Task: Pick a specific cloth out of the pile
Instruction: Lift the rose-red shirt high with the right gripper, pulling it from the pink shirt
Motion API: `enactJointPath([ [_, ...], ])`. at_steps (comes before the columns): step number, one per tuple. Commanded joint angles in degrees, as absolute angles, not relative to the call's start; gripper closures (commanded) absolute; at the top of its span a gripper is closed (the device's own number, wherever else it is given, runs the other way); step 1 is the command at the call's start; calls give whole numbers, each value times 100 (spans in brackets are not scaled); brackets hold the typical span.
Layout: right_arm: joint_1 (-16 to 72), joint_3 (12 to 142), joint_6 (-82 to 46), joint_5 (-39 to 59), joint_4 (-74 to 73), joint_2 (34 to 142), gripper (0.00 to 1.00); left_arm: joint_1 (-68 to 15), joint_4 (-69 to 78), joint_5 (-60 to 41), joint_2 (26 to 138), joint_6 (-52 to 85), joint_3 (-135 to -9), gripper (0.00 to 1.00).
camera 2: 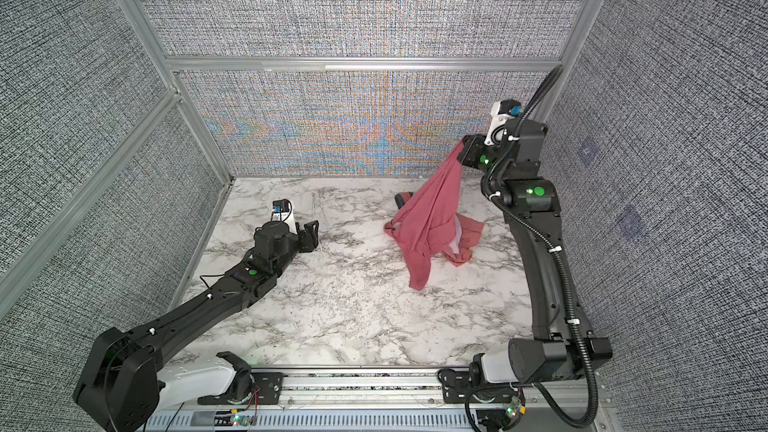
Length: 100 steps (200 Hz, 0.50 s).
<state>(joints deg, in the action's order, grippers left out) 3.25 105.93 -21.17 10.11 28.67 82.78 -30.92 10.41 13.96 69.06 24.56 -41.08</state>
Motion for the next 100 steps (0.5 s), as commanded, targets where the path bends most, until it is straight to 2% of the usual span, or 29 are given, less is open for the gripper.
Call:
enactJointPath([
  [1, 282, 11262, -2007, 1470, 3113, 8434, 100, -3067, 989, 1492, 6800, 2440, -4055, 36],
  [31, 233, 12284, -2015, 1954, 3353, 8734, 100, -3028, 838, 1520, 6648, 2450, -4080, 36],
  [60, 193, 13064, -2341, 2934, 3369, 9013, 100, -3028, 544, 1548, 6406, 2443, -4254, 36],
  [100, 275, 13299, -3245, 4335, 2632, 9153, 100, -3006, 24, 1886, 6005, 2383, -4561, 36],
])
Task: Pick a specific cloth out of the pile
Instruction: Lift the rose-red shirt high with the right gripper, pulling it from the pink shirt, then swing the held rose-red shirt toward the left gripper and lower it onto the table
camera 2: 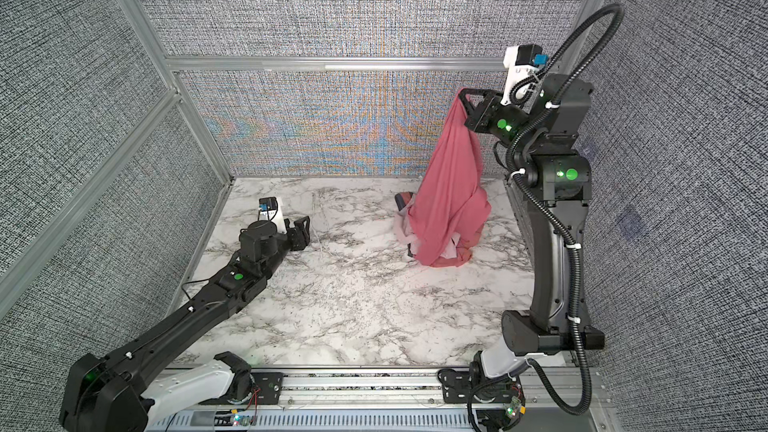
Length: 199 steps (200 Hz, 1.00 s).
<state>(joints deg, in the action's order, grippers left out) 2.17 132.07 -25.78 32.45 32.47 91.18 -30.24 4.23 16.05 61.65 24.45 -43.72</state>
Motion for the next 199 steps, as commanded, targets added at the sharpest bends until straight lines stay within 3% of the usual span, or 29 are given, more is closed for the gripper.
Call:
enactJointPath([
  [1, 282, 13307, -3257, 4347, 2626, 9156, 100, -3002, 8, 1897, 6000, 2378, -4574, 36],
  [84, 1593, 13875, -3061, 4425, 2948, 9415, 100, -2698, -1536, 2660, 5302, 2227, -5429, 35],
  [199, 3757, 14455, -2148, 2981, 3427, 11063, 100, -2510, -2295, 2685, 3872, 2351, -5177, 35],
])
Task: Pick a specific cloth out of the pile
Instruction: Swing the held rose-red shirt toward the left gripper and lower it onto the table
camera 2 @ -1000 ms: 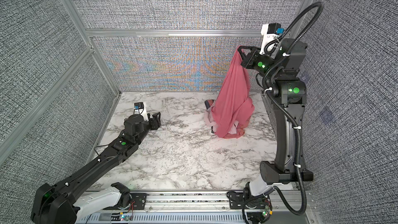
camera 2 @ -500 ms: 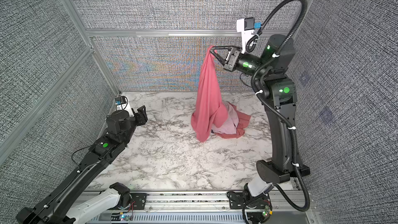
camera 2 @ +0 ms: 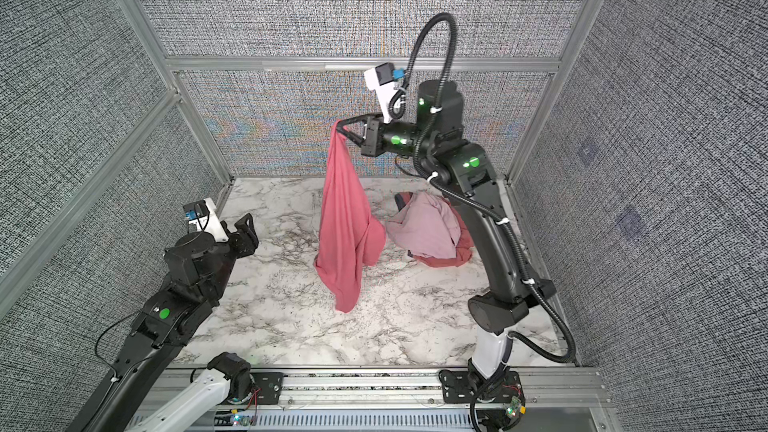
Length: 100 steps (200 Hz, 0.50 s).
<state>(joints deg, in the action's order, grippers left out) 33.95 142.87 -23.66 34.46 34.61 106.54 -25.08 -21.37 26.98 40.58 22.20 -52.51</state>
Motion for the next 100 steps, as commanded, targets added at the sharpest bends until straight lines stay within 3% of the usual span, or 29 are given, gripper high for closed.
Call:
enactJointPath([
  [1, 3777, 14465, -2146, 2976, 3423, 11077, 100, -2507, -2299, 2678, 3861, 2353, -5173, 35],
  [100, 4920, 14980, -2707, 2644, 1617, 14085, 100, -2505, -2788, 2744, 3126, 2435, -4799, 34],
])
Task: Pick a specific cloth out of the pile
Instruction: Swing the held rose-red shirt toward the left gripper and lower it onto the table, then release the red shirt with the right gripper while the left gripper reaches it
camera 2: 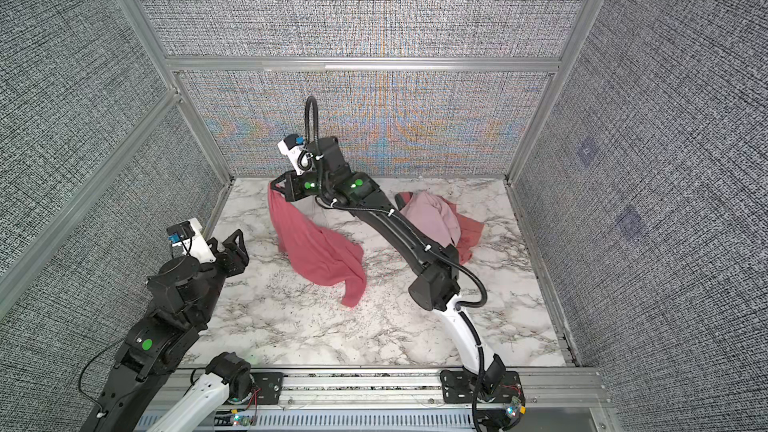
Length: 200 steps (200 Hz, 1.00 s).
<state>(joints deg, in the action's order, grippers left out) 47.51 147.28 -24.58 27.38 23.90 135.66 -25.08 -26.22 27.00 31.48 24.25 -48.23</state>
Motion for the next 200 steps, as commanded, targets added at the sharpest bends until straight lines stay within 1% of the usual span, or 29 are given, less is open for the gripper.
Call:
enactJointPath([
  [1, 4930, 15000, -2720, 2645, 1609, 14118, 100, -2505, -2791, 2743, 3127, 2435, -4799, 34],
  [22, 5055, 15154, -3120, 2677, 1199, 14724, 100, -2501, -2778, 2729, 3096, 2470, -4727, 34],
  [24, 5072, 15139, -3166, 2691, 1137, 14755, 99, -2497, -2778, 2719, 3088, 2476, -4722, 34],
  [33, 5124, 15104, -3343, 2703, 941, 14966, 88, -2505, -2764, 2717, 3070, 2517, -4679, 34],
  [49, 5200, 15123, -3417, 2629, 870, 15250, 59, -2501, -2759, 2664, 3075, 2581, -4624, 34],
  [56, 5230, 15118, -3420, 2610, 878, 15330, 53, -2509, -2760, 2639, 3086, 2612, -4604, 34],
  [72, 5247, 15033, -3382, 2598, 892, 15383, 45, -2506, -2750, 2582, 3116, 2682, -4565, 34],
  [89, 5247, 14720, -3226, 2505, 928, 15179, 43, -2505, -2678, 2507, 3145, 2695, -4529, 34],
  [107, 5239, 14077, -2918, 2260, 940, 14674, 42, -2507, -2531, 2309, 3239, 2593, -4481, 34],
  [120, 5176, 13284, -2823, 2117, 649, 14169, 42, -2506, -2326, 1945, 3368, 2275, -4426, 35],
  [148, 4926, 11450, -2848, 1755, -110, 12895, 42, -2507, -1976, 1186, 3810, 2071, -4289, 35],
  [167, 4702, 10324, -2869, 1500, -472, 12075, 42, -2520, -1706, 771, 4098, 2096, -4103, 35],
  [200, 4241, 8594, -2777, 1043, -644, 10684, 43, -2604, -1179, 37, 4669, 2316, -3822, 38],
])
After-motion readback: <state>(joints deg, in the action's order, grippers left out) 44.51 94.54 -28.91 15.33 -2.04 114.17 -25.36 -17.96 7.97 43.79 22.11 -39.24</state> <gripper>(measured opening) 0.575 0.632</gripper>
